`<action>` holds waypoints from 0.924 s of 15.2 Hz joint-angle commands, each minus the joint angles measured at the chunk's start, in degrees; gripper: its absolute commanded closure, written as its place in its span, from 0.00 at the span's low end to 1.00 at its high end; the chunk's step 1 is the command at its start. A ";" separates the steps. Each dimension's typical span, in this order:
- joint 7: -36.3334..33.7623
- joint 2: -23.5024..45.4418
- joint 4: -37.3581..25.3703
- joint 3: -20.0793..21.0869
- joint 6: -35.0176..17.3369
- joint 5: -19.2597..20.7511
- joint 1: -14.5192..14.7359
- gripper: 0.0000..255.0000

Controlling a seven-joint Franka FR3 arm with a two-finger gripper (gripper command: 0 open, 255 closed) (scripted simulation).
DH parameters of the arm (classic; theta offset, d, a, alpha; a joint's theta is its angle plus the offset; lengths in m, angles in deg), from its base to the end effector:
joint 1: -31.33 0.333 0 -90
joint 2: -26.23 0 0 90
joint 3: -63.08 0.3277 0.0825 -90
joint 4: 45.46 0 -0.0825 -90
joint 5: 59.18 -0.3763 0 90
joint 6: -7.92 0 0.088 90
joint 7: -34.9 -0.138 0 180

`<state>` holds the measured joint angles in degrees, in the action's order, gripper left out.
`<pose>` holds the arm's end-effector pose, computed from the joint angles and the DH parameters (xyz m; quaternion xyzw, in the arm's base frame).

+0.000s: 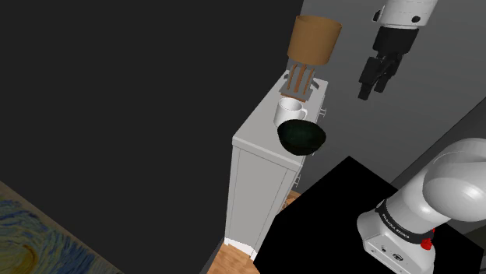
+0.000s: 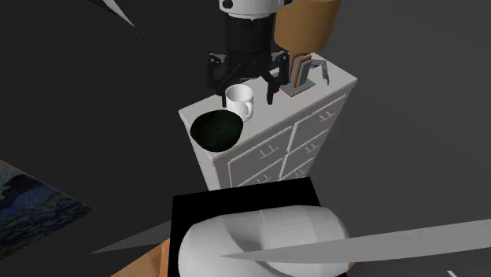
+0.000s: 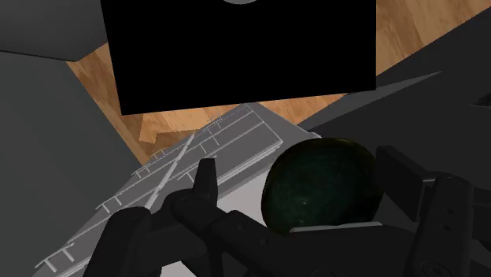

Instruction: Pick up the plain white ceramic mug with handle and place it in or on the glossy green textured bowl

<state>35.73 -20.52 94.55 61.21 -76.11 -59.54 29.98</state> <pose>0.2626 -0.0158 0.5282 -0.9965 0.0146 0.0801 0.0174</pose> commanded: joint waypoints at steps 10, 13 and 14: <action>-3.95 15.67 0.13 2.69 -18.28 -1.27 0.51 0.00; -5.27 21.75 -1.37 3.46 -23.68 -1.31 0.57 0.00; -5.71 23.84 -2.04 3.71 -25.37 -1.28 0.57 0.00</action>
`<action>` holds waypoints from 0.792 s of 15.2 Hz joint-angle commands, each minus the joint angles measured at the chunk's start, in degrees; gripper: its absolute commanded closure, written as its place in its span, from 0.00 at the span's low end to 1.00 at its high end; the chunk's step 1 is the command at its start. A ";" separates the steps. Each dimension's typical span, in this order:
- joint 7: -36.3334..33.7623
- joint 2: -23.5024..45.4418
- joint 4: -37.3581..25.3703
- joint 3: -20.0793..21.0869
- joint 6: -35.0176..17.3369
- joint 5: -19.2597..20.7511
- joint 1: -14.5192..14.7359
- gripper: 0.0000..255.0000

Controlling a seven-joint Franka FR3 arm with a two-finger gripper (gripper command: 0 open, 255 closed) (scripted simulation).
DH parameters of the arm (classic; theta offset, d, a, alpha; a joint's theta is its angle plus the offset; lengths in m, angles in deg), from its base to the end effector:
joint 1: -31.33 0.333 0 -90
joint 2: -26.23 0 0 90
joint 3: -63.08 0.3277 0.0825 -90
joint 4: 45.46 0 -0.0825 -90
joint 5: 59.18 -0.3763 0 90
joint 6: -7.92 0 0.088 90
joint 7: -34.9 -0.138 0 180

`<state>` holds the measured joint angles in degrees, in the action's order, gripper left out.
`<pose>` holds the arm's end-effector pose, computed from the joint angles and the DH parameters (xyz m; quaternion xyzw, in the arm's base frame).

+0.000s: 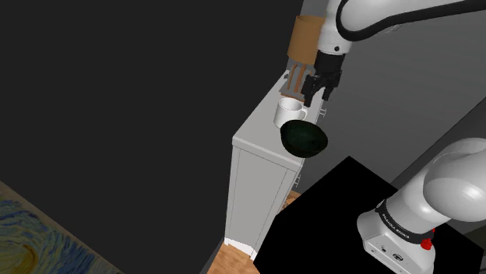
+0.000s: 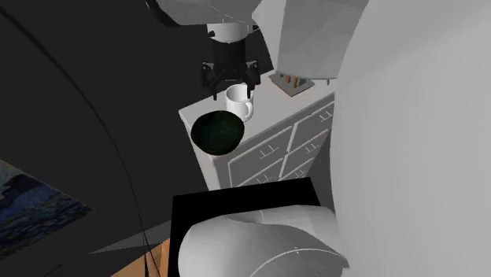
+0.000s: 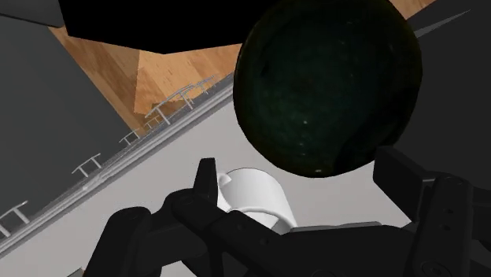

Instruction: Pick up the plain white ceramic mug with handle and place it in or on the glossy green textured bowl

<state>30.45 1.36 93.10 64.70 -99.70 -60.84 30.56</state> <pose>0.3876 0.0091 0.4428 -0.9978 0.0381 0.0533 0.0052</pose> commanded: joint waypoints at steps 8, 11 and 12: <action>-4.30 19.13 -8.77 1.73 -12.86 1.32 -0.04 0.00; -5.03 22.44 -10.22 1.85 -15.06 1.74 0.02 0.00; -5.05 22.78 -9.78 1.85 -15.84 1.77 0.02 0.00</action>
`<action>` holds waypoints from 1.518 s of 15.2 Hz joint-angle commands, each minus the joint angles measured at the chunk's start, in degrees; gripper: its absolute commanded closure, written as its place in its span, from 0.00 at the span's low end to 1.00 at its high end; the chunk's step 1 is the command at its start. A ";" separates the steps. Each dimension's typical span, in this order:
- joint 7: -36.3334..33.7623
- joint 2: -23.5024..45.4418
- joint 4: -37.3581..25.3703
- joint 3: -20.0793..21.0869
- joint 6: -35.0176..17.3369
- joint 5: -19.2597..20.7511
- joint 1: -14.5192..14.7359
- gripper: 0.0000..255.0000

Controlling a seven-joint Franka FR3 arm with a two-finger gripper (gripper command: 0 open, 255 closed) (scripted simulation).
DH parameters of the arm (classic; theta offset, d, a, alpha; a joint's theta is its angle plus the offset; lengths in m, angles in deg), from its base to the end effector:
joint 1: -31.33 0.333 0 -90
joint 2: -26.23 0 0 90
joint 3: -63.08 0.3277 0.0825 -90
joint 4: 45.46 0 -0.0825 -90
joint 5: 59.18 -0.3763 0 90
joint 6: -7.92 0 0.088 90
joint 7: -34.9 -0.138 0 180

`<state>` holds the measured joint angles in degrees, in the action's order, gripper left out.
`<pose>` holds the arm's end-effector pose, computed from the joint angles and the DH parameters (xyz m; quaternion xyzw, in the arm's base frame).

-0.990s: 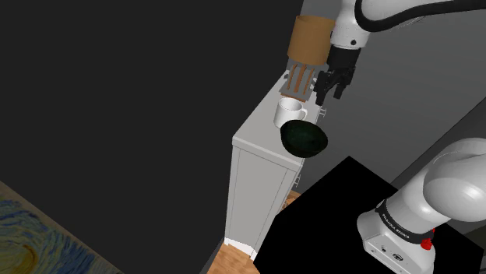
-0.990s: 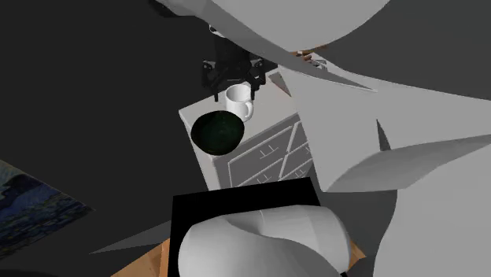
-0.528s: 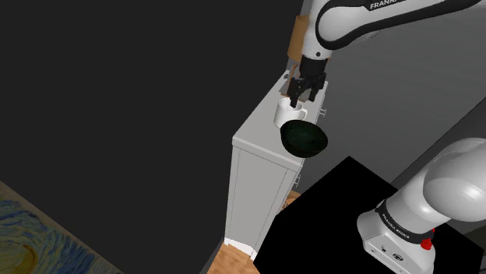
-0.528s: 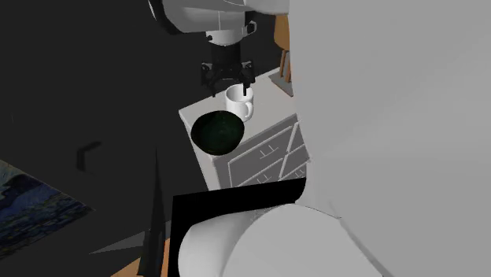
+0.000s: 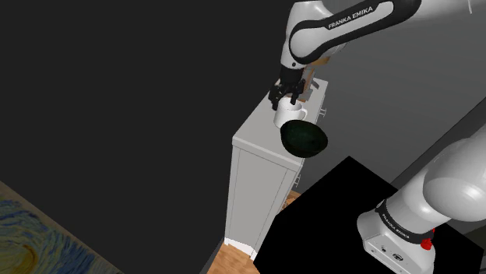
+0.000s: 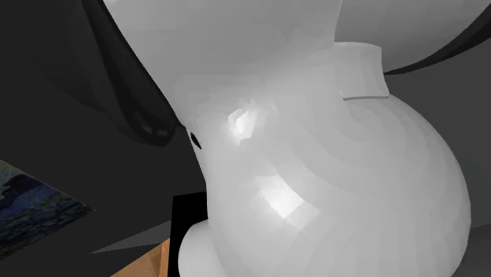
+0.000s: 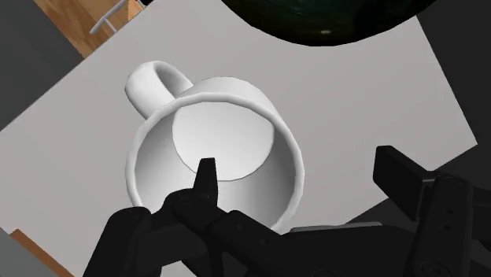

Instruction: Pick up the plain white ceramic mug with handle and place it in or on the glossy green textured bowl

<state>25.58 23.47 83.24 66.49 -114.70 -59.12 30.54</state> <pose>0.4991 0.0228 0.3673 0.9979 -0.0582 -0.0287 0.0049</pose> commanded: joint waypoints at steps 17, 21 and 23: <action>-0.31 2.78 2.31 0.07 -5.18 0.22 0.04 1.00; -0.31 2.79 2.31 0.07 -5.18 0.22 0.04 1.00; -0.31 2.78 2.31 0.07 -5.18 0.22 0.04 1.00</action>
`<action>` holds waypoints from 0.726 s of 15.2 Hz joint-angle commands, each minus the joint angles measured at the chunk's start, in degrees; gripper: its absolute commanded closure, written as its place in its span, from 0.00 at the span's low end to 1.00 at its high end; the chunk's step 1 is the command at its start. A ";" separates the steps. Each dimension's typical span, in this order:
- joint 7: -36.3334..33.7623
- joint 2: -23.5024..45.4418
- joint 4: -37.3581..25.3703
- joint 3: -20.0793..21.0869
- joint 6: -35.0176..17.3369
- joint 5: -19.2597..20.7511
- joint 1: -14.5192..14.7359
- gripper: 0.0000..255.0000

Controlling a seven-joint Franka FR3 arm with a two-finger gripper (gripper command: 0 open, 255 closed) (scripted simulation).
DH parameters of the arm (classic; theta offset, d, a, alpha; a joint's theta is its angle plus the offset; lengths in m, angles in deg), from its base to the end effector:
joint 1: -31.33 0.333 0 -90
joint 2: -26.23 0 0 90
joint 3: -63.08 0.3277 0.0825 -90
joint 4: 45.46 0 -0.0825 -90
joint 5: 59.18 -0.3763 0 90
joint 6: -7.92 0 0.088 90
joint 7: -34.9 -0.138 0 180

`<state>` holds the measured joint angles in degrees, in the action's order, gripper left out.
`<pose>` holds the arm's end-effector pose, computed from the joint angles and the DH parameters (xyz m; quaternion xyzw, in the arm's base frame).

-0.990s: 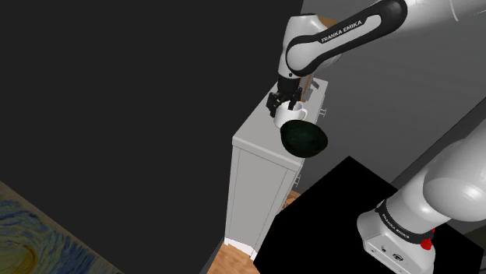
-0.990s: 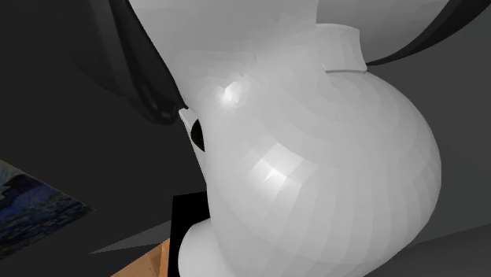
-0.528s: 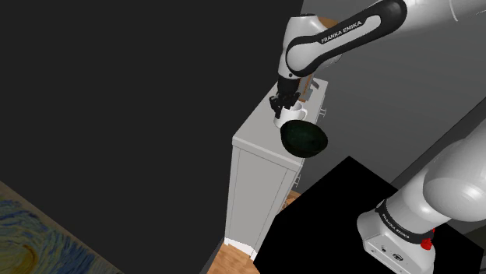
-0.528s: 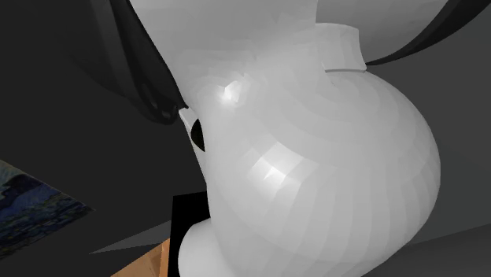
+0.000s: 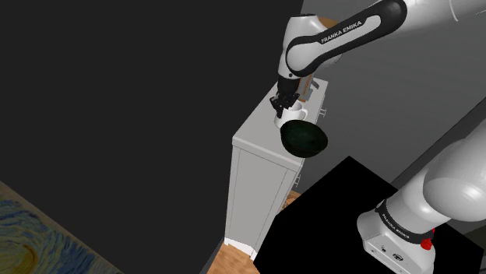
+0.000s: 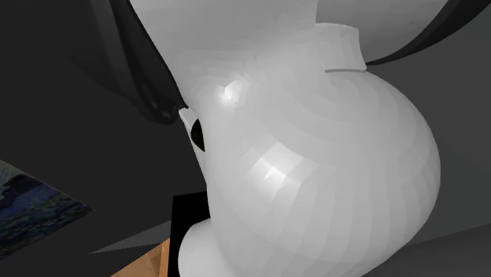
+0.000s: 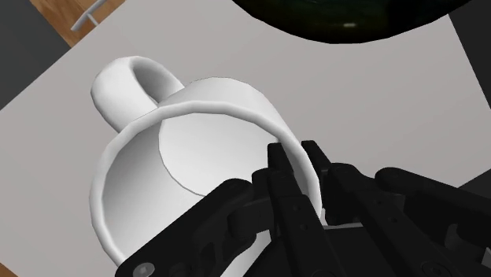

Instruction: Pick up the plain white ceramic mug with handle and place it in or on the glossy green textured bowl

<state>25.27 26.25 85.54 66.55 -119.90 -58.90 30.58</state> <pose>0.5003 0.0235 0.3332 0.9979 -0.0587 -0.0276 0.0049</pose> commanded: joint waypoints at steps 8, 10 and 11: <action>0.21 -3.32 -2.84 -0.02 6.17 -0.25 -0.01 1.00; 0.25 -4.02 -3.68 -0.03 7.71 -0.30 -0.01 1.00; 0.27 -4.36 -4.11 -0.04 8.48 -0.32 -0.01 1.00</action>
<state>25.56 22.00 82.07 66.51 -112.16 -59.22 30.57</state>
